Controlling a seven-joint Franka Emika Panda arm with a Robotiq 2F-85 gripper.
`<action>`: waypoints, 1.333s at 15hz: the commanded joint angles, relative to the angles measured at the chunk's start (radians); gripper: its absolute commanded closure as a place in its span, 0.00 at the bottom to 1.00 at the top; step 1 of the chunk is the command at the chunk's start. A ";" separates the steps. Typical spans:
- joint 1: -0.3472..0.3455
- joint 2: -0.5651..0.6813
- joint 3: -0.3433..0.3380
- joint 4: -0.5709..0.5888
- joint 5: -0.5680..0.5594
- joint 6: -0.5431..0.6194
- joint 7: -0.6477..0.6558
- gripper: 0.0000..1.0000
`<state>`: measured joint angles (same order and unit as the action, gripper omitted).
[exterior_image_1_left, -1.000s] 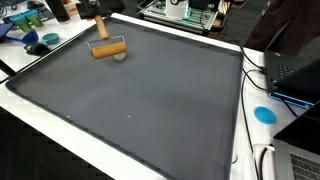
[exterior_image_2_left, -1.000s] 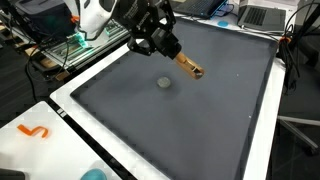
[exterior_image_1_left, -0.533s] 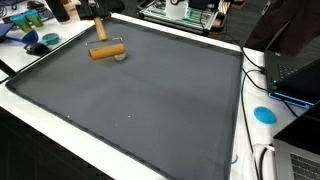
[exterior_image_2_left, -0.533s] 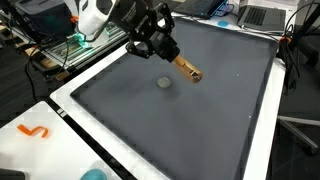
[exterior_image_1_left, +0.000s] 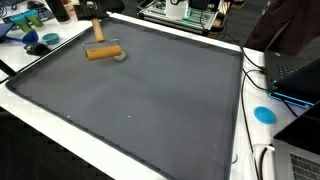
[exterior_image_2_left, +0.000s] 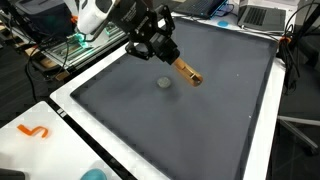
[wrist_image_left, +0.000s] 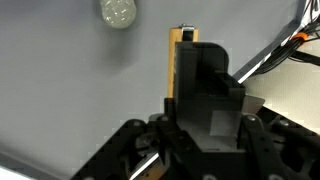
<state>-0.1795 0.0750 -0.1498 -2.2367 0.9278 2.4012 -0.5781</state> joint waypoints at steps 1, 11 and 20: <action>0.004 -0.032 0.005 -0.030 0.003 0.031 -0.007 0.76; 0.011 -0.050 0.006 -0.036 -0.107 0.008 0.057 0.76; 0.019 -0.091 0.013 -0.047 -0.275 -0.065 0.152 0.76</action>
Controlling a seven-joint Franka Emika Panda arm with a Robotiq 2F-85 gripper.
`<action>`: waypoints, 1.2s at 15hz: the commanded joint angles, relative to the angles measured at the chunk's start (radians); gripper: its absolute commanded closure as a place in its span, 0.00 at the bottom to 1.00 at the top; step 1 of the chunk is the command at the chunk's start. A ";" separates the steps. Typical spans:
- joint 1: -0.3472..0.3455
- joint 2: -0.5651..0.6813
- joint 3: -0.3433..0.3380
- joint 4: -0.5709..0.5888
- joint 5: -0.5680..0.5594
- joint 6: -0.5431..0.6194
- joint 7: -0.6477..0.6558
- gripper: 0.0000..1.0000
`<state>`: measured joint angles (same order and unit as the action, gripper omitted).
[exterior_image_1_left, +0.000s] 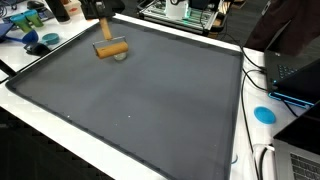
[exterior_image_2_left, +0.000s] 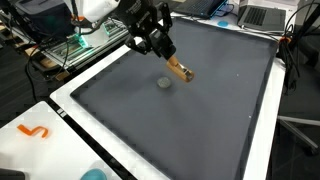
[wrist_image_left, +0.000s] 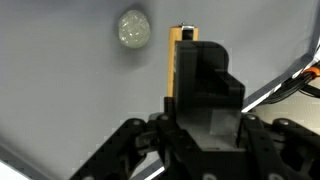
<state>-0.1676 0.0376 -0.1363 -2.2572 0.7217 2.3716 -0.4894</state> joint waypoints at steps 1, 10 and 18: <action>0.008 -0.059 0.001 -0.027 -0.093 -0.041 0.078 0.76; 0.041 -0.143 0.017 -0.019 -0.363 -0.145 0.270 0.76; 0.084 -0.246 0.068 -0.008 -0.569 -0.225 0.375 0.76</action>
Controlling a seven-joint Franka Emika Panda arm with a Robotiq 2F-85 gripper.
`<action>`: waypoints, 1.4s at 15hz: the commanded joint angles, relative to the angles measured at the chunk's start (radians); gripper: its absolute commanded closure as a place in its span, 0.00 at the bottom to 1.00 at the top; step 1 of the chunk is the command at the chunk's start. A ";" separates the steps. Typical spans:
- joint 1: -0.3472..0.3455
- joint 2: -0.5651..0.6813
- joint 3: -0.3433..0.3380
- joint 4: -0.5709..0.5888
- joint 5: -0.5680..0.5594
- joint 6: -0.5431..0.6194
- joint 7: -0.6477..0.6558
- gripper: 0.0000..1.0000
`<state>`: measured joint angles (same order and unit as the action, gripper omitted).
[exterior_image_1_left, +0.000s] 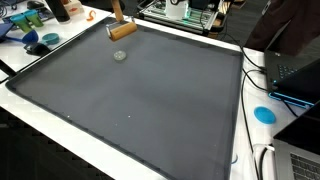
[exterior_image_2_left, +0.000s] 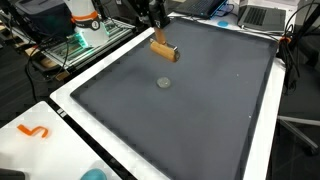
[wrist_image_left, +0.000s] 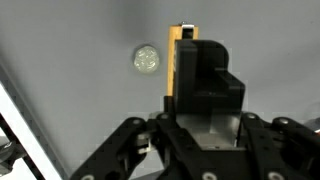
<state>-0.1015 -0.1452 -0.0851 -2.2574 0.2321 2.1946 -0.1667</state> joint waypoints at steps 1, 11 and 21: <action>0.024 -0.078 0.027 -0.006 -0.108 -0.055 0.065 0.76; 0.095 -0.185 0.139 0.058 -0.332 -0.189 0.096 0.76; 0.149 -0.177 0.182 0.121 -0.388 -0.243 0.079 0.51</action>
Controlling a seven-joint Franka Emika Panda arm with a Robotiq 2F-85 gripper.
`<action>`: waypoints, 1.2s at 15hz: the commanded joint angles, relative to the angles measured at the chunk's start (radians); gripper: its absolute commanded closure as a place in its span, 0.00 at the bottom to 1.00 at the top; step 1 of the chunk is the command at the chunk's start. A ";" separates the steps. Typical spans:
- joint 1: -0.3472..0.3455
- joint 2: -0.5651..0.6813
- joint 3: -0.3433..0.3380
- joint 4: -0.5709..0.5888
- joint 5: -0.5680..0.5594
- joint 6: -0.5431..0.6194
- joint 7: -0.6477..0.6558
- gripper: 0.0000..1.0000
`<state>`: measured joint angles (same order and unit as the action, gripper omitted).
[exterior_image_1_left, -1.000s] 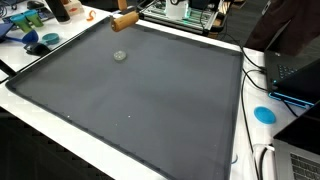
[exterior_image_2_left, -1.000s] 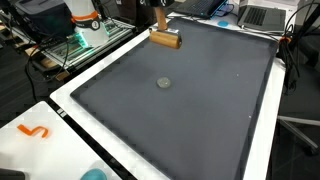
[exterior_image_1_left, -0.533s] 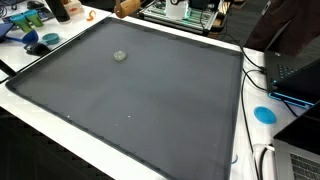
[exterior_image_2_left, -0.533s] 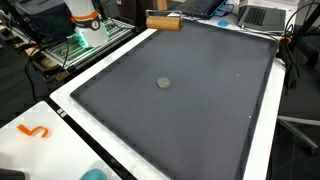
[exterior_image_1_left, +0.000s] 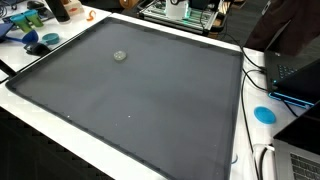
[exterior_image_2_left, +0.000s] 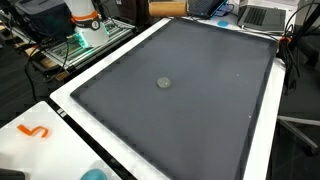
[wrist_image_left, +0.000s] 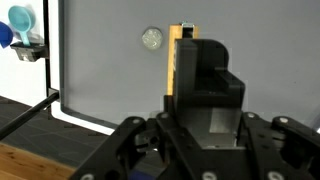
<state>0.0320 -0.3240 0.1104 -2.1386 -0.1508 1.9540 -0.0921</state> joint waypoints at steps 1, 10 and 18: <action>0.017 0.001 -0.012 0.005 -0.006 -0.005 0.004 0.51; 0.017 0.002 -0.012 0.008 -0.008 -0.009 0.004 0.51; 0.005 0.144 -0.052 -0.035 0.004 0.104 -0.023 0.76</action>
<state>0.0328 -0.2220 0.0790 -2.1517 -0.1528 1.9941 -0.0980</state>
